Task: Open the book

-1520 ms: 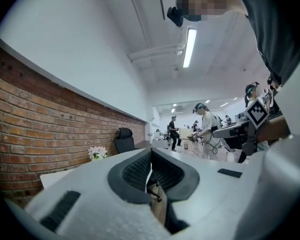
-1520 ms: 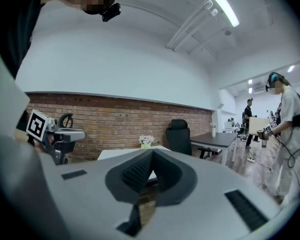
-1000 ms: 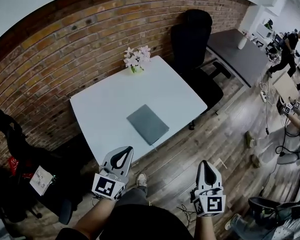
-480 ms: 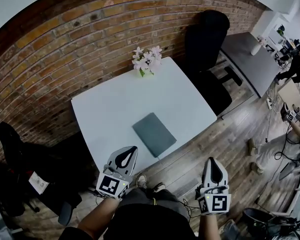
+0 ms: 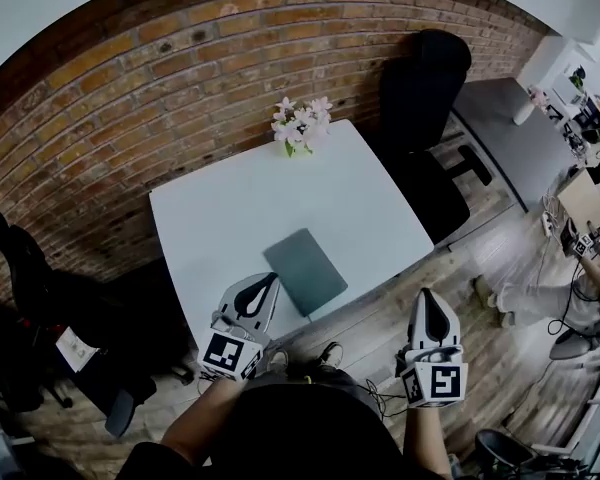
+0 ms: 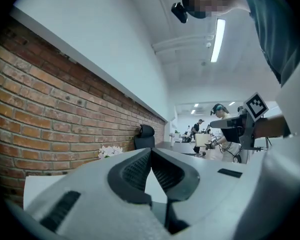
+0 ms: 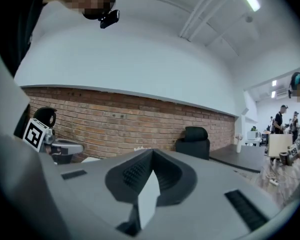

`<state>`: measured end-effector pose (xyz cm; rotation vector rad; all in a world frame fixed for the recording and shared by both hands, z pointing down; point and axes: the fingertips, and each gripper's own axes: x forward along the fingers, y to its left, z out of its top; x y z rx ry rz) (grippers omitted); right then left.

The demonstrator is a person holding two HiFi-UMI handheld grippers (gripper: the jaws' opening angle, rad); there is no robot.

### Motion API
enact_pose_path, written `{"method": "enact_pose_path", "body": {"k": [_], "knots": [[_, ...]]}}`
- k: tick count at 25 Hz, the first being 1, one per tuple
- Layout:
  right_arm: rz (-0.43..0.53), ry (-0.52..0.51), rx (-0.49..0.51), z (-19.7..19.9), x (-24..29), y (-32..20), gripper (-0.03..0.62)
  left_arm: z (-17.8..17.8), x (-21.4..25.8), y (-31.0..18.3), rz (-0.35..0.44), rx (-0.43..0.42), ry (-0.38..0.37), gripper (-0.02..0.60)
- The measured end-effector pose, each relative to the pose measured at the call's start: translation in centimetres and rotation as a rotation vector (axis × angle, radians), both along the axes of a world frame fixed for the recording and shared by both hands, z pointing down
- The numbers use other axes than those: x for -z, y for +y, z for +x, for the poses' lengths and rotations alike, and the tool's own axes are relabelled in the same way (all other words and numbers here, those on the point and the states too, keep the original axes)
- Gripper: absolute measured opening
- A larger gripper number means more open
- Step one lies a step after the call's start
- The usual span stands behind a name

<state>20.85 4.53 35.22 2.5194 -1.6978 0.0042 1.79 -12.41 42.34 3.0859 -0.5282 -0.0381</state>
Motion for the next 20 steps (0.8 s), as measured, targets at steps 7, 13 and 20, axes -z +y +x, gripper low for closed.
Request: {"method": "enact_pose_path", "body": {"k": [7,13,20], "knots": [[0.015,-0.026,0.063,3.6,-0.7,-0.2,0.011,2.1,1.4,0.2,0.056,0.06,-0.028,0.026],[0.002,-0.045,0.131,5.0,-1.9,-1.0,0.011,4.1,-1.0,2.2,0.048,0.076,-0.066,0.026],[-0.009,-0.054,0.189,6.1,-2.4,-2.0,0.011,6.4,-2.9,3.0,0.064,0.106,-0.122,0.026]]}}
